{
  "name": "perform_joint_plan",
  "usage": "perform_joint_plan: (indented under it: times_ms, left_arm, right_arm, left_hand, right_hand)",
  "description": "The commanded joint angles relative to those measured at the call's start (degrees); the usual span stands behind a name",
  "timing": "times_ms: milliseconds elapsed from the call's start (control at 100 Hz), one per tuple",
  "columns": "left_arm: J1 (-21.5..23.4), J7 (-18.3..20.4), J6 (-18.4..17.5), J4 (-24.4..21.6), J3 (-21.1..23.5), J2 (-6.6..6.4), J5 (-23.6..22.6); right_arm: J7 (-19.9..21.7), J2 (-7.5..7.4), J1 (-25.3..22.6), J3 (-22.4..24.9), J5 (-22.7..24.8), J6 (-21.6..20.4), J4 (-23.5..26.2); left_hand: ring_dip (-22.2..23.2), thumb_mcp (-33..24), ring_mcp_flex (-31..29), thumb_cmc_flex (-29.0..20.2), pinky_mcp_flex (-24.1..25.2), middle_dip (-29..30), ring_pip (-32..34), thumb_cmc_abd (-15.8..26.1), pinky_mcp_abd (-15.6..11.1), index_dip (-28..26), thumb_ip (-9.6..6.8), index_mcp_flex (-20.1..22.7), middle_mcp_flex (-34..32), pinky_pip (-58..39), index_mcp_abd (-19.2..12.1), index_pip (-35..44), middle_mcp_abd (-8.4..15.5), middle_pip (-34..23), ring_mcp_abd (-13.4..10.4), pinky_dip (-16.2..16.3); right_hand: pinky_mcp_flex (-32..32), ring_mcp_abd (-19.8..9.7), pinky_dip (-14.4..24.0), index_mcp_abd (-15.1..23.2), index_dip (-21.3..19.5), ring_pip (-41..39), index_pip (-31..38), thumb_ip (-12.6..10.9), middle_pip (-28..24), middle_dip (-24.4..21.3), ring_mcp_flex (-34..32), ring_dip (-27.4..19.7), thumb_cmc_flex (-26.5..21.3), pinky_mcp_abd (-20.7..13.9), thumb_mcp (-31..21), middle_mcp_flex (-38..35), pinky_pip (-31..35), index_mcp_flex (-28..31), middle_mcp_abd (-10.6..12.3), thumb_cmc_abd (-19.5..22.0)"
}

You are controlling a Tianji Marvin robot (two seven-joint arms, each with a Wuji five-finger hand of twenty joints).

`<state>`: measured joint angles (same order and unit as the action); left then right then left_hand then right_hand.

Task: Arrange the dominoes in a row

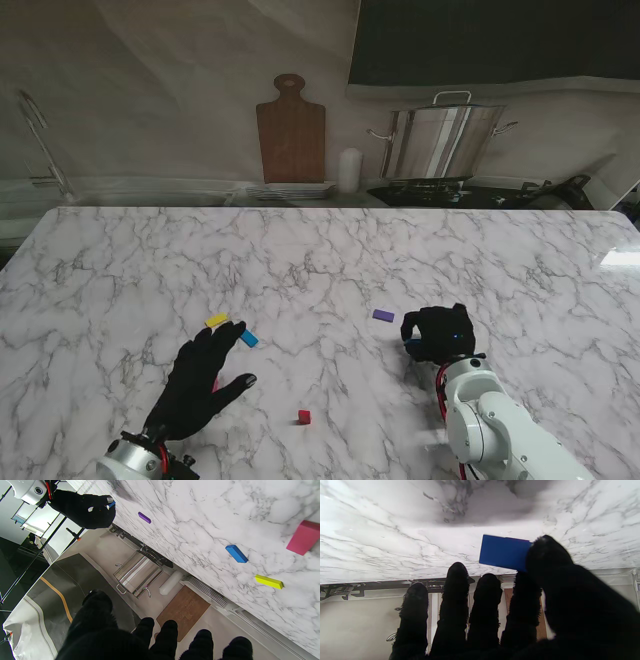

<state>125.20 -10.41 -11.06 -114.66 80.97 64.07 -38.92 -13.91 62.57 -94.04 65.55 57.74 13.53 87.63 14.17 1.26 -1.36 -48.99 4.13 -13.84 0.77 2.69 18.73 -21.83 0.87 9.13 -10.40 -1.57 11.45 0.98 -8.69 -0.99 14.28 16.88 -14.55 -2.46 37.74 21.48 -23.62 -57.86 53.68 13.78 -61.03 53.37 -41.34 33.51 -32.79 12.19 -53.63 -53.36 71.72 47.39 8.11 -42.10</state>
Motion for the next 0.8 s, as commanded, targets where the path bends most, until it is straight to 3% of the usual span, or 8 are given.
perform_joint_plan:
  times_ms: [0, 100, 180, 290, 520, 790]
  left_arm:
    - [0.3, 0.7, -0.2, -0.1, -0.1, 0.11, -0.1]
    - [0.3, 0.7, -0.2, -0.1, 0.0, 0.12, -0.1]
    - [0.2, 0.7, -0.2, -0.1, -0.1, 0.12, -0.1]
    - [0.2, 0.7, -0.2, -0.1, -0.1, 0.11, -0.1]
    - [0.3, 0.6, -0.2, -0.1, -0.1, 0.13, 0.0]
    - [0.3, 0.5, -0.3, -0.1, -0.2, 0.15, 0.0]
  right_arm:
    - [0.3, 0.10, -0.2, 0.2, -0.3, -0.4, 0.3]
    - [0.7, 0.11, -0.5, 0.5, -0.7, -0.8, 0.8]
    - [0.9, 0.21, -0.8, 0.7, -1.4, -0.9, 1.3]
    - [1.4, 0.37, -1.3, 1.0, -2.6, -1.1, 2.4]
    - [2.4, 0.99, -2.0, 1.3, -7.6, -1.9, 4.2]
    - [4.6, 1.43, -2.8, 1.1, -13.0, -2.2, 6.1]
  left_hand:
    - [0.1, -0.1, 0.7, -0.8, 0.6, -0.5, -0.3, -0.7, -0.9, -0.9, -0.64, -1.5, 1.9, -0.2, 0.2, 0.6, 0.8, 0.4, -0.1, 0.8]
    - [0.1, -0.1, 0.7, -0.8, 0.6, -0.5, -0.3, -0.7, -0.9, -0.9, -0.63, -1.5, 1.9, -0.2, 0.3, 0.6, 0.9, 0.4, -0.1, 0.8]
    - [0.1, -0.1, 0.7, -0.7, 0.6, -0.5, -0.2, -0.7, -0.9, -0.9, -0.62, -1.4, 1.9, -0.2, 0.3, 0.6, 0.8, 0.5, 0.0, 0.8]
    - [0.1, -0.1, 0.7, -0.8, 0.6, -0.5, -0.2, -0.7, -0.9, -0.8, -0.64, -1.5, 2.0, -0.2, 0.3, 0.6, 0.8, 0.5, -0.1, 0.8]
    - [0.1, -0.1, 0.7, -0.9, 0.6, -0.5, -0.2, -0.7, -1.0, -0.8, -0.64, -1.6, 2.0, -0.2, 0.3, 0.6, 0.8, 0.5, -0.1, 0.8]
    - [0.1, -0.1, 0.7, -0.9, 0.6, -0.5, -0.2, -0.8, -1.0, -0.8, -0.64, -1.6, 2.0, -0.2, 0.3, 0.6, 0.8, 0.5, -0.1, 0.8]
  right_hand:
    - [-0.2, -0.8, 0.4, 6.2, -2.9, 2.1, 4.0, -0.2, 4.3, -3.1, -2.4, -1.4, -1.1, 1.0, -0.4, -3.5, 1.0, 1.8, 2.1, 4.6]
    - [-1.3, -0.9, -0.5, 6.9, -4.6, 7.6, 4.2, -0.6, 15.4, -9.5, -4.3, -4.0, -1.6, 0.8, 0.2, -8.1, 0.0, 0.2, 3.6, 6.1]
    - [-1.8, -0.7, -1.0, 6.7, -6.8, 11.1, 4.8, -1.1, 24.0, -15.4, -5.7, -5.3, -2.3, 0.8, 0.2, -12.0, -0.3, -1.4, 2.5, 7.5]
    - [-2.7, -1.2, -1.7, 4.6, -8.7, 14.7, 5.6, -1.4, 30.5, -21.8, -8.1, -6.5, -2.9, 1.3, -0.3, -15.8, -0.7, -2.8, 1.2, 8.3]
    - [-5.9, -2.5, -3.5, 0.8, -10.0, 22.7, 6.9, -0.7, 34.3, -30.7, -15.1, -9.3, -3.4, 2.0, -2.1, -21.3, -0.6, -3.6, -1.2, 9.4]
    - [-8.2, -3.8, -5.2, -1.5, -10.4, 32.9, 9.0, 0.1, 35.0, -37.4, -18.7, -12.1, -3.1, 0.5, -0.6, -21.2, 0.3, -7.2, -0.9, 13.3]
